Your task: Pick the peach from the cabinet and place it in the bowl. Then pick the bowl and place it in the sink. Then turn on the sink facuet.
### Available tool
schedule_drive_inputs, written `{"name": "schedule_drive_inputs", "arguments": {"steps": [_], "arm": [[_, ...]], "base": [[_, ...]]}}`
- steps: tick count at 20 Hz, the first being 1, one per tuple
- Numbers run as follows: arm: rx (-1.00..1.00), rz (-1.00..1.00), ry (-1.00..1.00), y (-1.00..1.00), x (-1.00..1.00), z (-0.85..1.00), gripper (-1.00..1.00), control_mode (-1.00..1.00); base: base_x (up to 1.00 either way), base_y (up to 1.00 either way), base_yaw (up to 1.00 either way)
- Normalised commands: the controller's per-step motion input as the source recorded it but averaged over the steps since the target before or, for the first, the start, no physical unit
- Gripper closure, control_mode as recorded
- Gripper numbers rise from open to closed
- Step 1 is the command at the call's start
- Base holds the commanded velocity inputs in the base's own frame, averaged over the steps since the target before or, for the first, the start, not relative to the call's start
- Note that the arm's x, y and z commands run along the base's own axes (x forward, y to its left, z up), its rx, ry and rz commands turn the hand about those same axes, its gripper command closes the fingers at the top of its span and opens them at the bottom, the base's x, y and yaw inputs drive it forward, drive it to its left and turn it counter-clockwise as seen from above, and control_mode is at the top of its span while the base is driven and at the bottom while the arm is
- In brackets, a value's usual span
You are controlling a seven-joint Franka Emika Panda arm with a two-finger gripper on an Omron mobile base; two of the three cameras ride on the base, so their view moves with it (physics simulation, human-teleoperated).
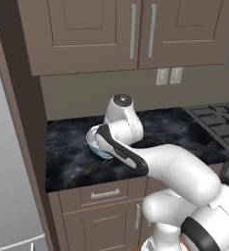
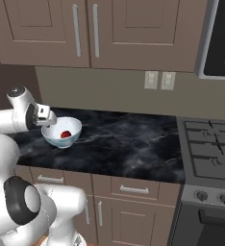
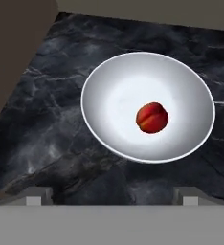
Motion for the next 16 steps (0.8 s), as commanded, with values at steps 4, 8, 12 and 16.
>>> {"name": "schedule_drive_inputs", "arguments": {"steps": [4, 8, 12, 16], "arm": [[-0.28, 0.34, 0.08, 0.0, 0.0, -0.19, -1.0, -1.0], [-0.29, 0.25, 0.03, 0.0, 0.0, -0.23, -1.0, -1.0], [-0.24, 0.17, 0.0, 0.0, 0.0, -0.36, -1.0, -1.0], [-0.21, 0.14, 0.0, 0.0, 0.07, -0.22, -1.0, -1.0]], "base": [[0.0, 0.0, 0.0], [0.0, 0.0, 0.0], [0.0, 0.0, 0.0], [0.0, 0.0, 0.0]]}}
